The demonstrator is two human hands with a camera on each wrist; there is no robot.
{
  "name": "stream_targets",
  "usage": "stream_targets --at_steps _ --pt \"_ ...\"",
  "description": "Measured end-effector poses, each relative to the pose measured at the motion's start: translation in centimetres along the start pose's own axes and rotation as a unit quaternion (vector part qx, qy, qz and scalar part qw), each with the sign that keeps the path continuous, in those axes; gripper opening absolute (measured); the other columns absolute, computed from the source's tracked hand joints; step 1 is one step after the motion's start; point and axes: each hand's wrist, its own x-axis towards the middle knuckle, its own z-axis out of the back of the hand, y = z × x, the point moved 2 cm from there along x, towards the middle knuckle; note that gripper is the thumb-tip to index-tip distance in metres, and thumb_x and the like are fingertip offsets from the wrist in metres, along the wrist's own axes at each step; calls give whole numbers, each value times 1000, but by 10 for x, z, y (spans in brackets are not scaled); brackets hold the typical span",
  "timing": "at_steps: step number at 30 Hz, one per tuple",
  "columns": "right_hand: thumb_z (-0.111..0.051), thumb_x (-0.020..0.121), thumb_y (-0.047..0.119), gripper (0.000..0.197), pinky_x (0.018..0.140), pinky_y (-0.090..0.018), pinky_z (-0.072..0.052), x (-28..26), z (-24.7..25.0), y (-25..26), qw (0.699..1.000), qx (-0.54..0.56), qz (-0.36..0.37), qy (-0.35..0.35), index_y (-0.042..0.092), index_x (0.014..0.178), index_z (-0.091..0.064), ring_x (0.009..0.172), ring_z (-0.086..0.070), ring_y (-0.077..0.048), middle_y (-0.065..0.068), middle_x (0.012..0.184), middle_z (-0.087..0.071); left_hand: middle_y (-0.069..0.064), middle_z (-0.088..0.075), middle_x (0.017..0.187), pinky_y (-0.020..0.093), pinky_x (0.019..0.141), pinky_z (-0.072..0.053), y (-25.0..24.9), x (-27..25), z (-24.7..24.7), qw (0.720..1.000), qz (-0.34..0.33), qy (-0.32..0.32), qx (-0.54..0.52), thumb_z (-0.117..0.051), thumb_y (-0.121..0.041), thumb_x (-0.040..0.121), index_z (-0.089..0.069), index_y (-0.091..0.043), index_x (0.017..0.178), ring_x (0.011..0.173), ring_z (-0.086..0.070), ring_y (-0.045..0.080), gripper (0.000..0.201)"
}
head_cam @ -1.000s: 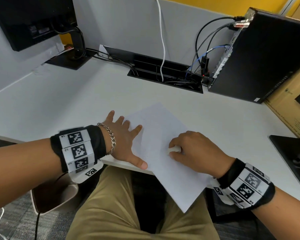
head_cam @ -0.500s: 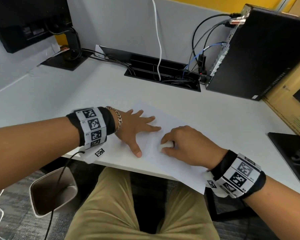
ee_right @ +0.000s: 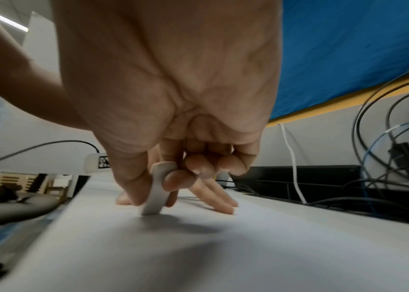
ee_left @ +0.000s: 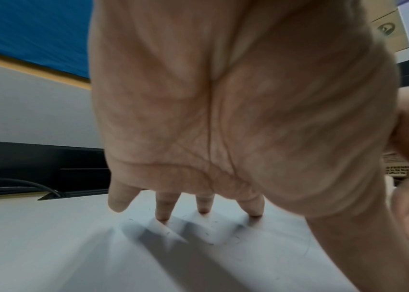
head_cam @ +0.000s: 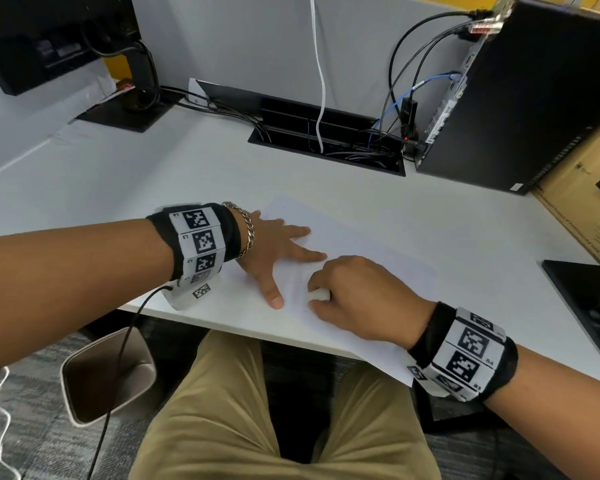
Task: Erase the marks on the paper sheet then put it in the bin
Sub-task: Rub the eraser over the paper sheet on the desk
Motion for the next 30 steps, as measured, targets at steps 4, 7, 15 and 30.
stream_targets --at_steps 4,7,15,30 --pt "-57 97 46 37 80 -29 -45 9 5 -12 999 -24 -19 -16 27 127 -69 100 -63 -18 3 108 -69 -13 28 170 73 122 2 1 -1 0 1000 3 0 5 -68 -88 72 17 -69 151 161 11 32 118" --pt "-56 98 45 37 82 -31 -47 11 7 -14 998 -38 -33 -35 24 125 -70 102 -63 -20 2 109 -70 -12 27 171 72 122 1 -1 -2 3 1000 9 1 12 -68 -86 73 18 -65 153 161 8 32 120" --pt "-55 97 46 34 78 -28 -31 13 9 -11 998 -59 -9 -25 26 119 -72 99 -61 -18 4 103 -69 -9 26 171 72 122 1 -5 -1 7 999 22 6 25 -70 -85 71 20 -60 155 161 3 33 126" --pt "-48 99 44 31 82 -32 -34 12 7 -3 994 -104 -18 -22 23 105 -71 99 -59 -19 6 100 -66 -9 26 171 74 121 -1 -3 1 6 999 19 3 31 -71 -87 69 20 -61 154 161 1 37 127"
